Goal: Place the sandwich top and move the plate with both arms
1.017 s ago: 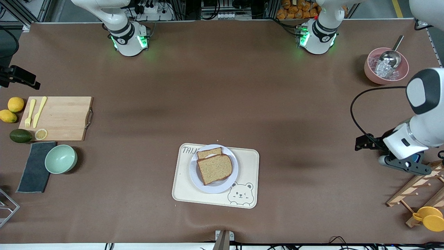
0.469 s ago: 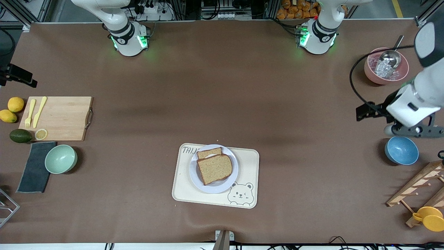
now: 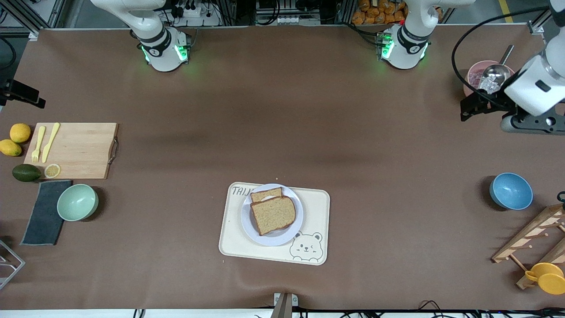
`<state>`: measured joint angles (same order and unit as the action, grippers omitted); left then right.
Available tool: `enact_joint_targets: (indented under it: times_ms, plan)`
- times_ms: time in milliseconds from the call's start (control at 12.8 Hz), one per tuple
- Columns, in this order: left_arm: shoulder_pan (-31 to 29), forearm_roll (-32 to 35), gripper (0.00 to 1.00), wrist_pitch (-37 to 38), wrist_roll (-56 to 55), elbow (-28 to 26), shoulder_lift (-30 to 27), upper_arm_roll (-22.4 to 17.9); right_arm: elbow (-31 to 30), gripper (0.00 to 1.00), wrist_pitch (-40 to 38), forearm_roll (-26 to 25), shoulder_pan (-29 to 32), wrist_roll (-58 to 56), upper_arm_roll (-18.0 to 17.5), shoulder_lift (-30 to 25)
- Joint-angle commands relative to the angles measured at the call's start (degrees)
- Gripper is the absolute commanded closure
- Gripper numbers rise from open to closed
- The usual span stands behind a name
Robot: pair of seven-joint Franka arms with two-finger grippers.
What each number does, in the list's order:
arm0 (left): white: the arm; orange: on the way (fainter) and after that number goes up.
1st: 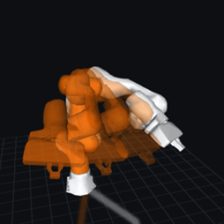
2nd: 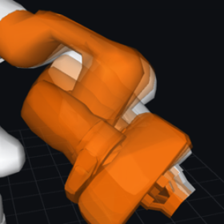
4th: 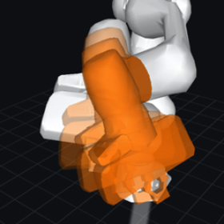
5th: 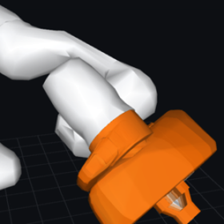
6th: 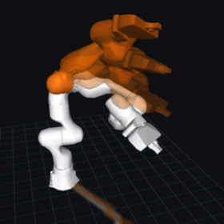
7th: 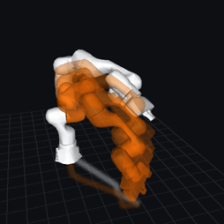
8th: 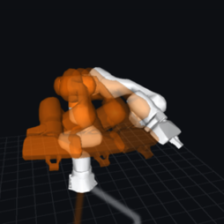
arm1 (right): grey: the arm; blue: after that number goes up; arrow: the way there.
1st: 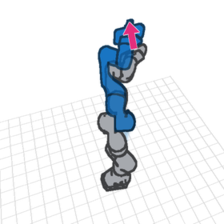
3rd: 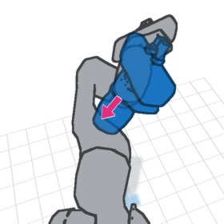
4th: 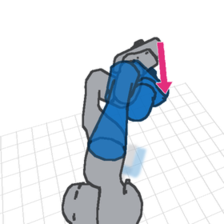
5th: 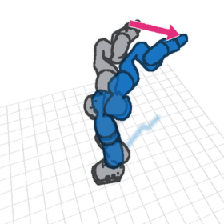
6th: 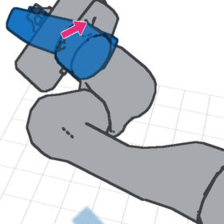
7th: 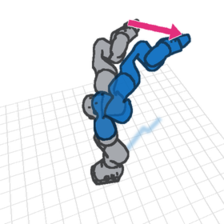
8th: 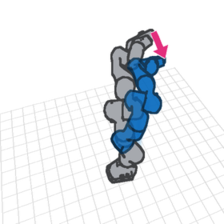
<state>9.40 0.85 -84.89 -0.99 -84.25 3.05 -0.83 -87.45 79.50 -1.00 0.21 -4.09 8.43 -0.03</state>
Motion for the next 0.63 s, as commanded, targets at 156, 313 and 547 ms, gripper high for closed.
enact_joint_targets:
  times_ms: [156, 313, 547]
  plan:
    - [1.5, -1.3, 0.0, 0.7, 3.5, -0.8, -2.2, -2.0, -0.3, 0.0, -0.1, 2.0, -1.0, -0.6, 0.2, -1.1]
    - [0.5, -3.9, 0.0, 0.7, 3.5, -0.6, -1.9, -2.0, -0.4, 0.0, 0.3, 4.0, -0.4, -0.7, 0.2, -0.9]
    - [0.4, -4.1, 0.0, 0.7, 3.6, -0.6, -1.9, -2.2, -0.4, 0.0, 0.1, 3.9, -0.6, -0.7, 0.2, -0.9]
